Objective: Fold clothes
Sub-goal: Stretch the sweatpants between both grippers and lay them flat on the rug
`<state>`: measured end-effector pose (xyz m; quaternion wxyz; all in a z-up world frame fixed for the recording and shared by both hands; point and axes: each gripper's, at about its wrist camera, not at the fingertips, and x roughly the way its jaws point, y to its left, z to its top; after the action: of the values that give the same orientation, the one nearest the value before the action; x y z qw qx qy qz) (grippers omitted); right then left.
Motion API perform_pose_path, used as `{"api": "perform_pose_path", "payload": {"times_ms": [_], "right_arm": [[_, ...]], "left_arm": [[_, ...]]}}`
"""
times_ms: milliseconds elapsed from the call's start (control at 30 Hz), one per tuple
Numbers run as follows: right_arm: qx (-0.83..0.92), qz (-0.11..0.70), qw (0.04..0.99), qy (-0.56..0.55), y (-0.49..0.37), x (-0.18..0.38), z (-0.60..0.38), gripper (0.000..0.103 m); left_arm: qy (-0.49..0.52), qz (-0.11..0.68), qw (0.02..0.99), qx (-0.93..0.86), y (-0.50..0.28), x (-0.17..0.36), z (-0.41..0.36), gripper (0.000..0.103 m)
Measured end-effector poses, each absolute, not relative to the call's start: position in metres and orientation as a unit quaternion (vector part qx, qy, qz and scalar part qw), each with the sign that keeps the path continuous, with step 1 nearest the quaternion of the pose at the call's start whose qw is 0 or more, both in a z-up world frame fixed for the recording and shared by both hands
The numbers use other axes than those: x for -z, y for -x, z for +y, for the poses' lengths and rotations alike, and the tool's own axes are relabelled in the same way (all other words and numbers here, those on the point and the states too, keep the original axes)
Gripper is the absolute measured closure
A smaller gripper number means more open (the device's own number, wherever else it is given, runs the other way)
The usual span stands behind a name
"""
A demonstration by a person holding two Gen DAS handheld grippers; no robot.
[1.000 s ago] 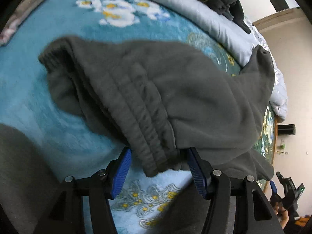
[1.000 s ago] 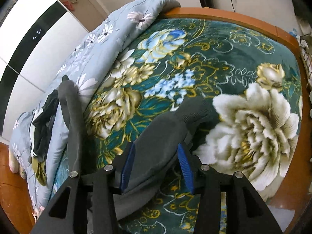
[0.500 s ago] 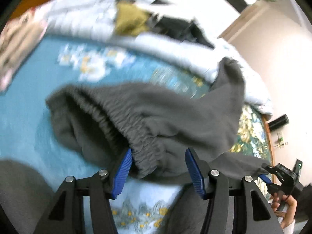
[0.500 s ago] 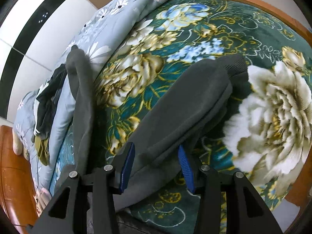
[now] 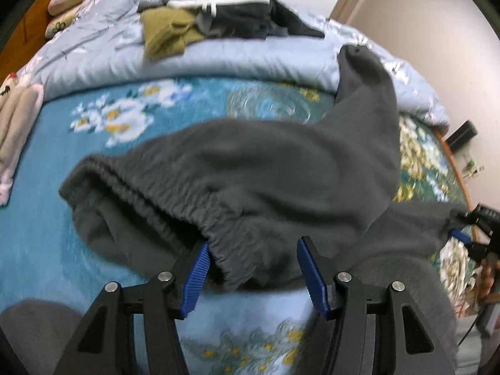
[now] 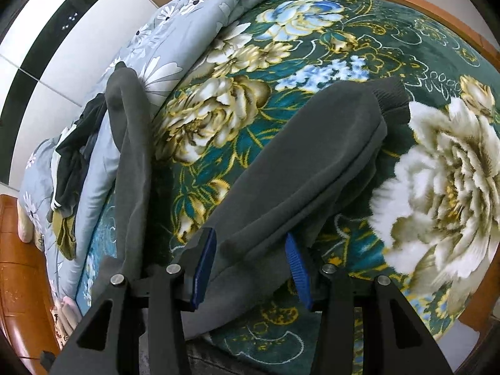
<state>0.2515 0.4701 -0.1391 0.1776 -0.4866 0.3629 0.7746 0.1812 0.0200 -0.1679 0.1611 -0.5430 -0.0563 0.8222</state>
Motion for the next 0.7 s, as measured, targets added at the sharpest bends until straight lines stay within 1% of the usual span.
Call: {"api": "perform_pose_path", "payload": {"times_ms": [67, 100, 133, 167, 200, 233, 300, 400, 467, 600, 700], "right_arm": [[-0.774, 0.361, 0.178, 0.489, -0.25, 0.14, 0.469, 0.056], [-0.774, 0.36, 0.176, 0.491, -0.249, 0.141, 0.468, 0.056], [-0.773, 0.359, 0.175, 0.492, -0.249, 0.142, 0.467, 0.056], [-0.773, 0.359, 0.174, 0.493, -0.248, 0.142, 0.466, 0.056], [-0.772, 0.358, 0.174, 0.495, -0.248, 0.143, 0.466, 0.056], [-0.772, 0.358, 0.174, 0.496, -0.247, 0.144, 0.465, 0.056], [-0.771, 0.359, 0.174, 0.497, -0.248, 0.145, 0.466, 0.056], [-0.771, 0.359, 0.174, 0.497, -0.248, 0.144, 0.467, 0.056], [-0.771, 0.358, 0.175, 0.497, -0.247, 0.144, 0.468, 0.056], [-0.769, 0.357, 0.178, 0.499, -0.243, 0.144, 0.471, 0.056], [-0.769, 0.355, 0.18, 0.5, -0.24, 0.142, 0.472, 0.056]], "left_arm": [[0.546, -0.062, 0.162, -0.82, -0.189, 0.172, 0.016, 0.043], [0.542, -0.061, 0.166, -0.821, -0.19, 0.171, 0.018, 0.045], [0.539, -0.059, 0.17, -0.823, -0.191, 0.169, 0.019, 0.057], [0.534, -0.052, 0.172, -0.826, -0.191, 0.167, 0.021, 0.065], [0.527, -0.04, 0.174, -0.831, -0.19, 0.163, 0.022, 0.082], [0.521, -0.037, 0.176, -0.835, -0.187, 0.158, 0.023, 0.092], [0.509, -0.057, 0.19, -0.837, -0.181, 0.147, 0.018, 0.094], [0.48, -0.134, 0.203, -0.843, -0.163, 0.122, -0.005, 0.094], [0.448, -0.199, 0.2, -0.848, -0.143, 0.102, -0.031, 0.094], [0.399, -0.276, 0.144, -0.862, -0.091, 0.073, -0.087, 0.094], [0.385, -0.314, 0.091, -0.863, -0.051, 0.07, -0.127, 0.094]]}}
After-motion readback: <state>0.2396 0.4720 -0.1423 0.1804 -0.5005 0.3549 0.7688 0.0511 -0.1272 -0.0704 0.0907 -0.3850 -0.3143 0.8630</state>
